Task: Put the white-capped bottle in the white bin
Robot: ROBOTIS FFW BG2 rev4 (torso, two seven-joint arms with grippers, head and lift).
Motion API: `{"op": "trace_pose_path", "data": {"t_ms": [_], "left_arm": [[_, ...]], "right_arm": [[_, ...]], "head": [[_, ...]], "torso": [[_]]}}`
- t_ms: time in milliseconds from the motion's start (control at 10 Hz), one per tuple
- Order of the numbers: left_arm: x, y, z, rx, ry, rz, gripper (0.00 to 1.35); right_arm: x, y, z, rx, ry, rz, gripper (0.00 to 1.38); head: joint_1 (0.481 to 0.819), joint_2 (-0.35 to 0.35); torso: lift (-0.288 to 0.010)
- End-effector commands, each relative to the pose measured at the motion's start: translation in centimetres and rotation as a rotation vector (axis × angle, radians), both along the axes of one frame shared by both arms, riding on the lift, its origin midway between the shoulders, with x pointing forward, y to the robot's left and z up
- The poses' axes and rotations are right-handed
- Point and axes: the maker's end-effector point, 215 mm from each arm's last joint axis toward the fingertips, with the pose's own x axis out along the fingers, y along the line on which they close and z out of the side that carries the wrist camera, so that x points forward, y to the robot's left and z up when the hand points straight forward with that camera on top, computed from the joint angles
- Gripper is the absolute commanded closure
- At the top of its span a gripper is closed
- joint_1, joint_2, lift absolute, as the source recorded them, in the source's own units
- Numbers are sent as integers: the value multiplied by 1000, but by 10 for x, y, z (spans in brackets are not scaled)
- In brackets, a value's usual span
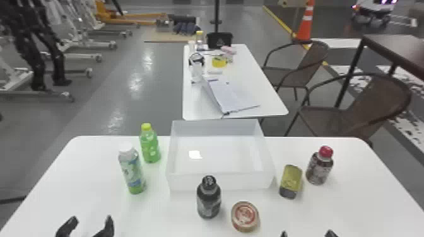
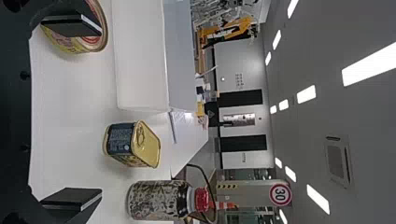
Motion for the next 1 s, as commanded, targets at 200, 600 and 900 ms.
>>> {"op": "trace_pose_path", "data": {"t_ms": [200, 600, 900], "left_arm": [[0, -1, -1, -5, 2, 0, 335], [8, -14, -4, -18, 16, -23, 334], [30, -47, -6, -63, 19, -77, 331]], "right_arm": [[0, 1, -1, 0, 1, 1, 85], [0, -1, -1, 2, 3, -2, 85], [0, 0, -1, 3, 2, -1, 85]], "head": [[549, 0], [549, 0], [549, 0]], "torso": [[-100], [-100], [-100]]}}
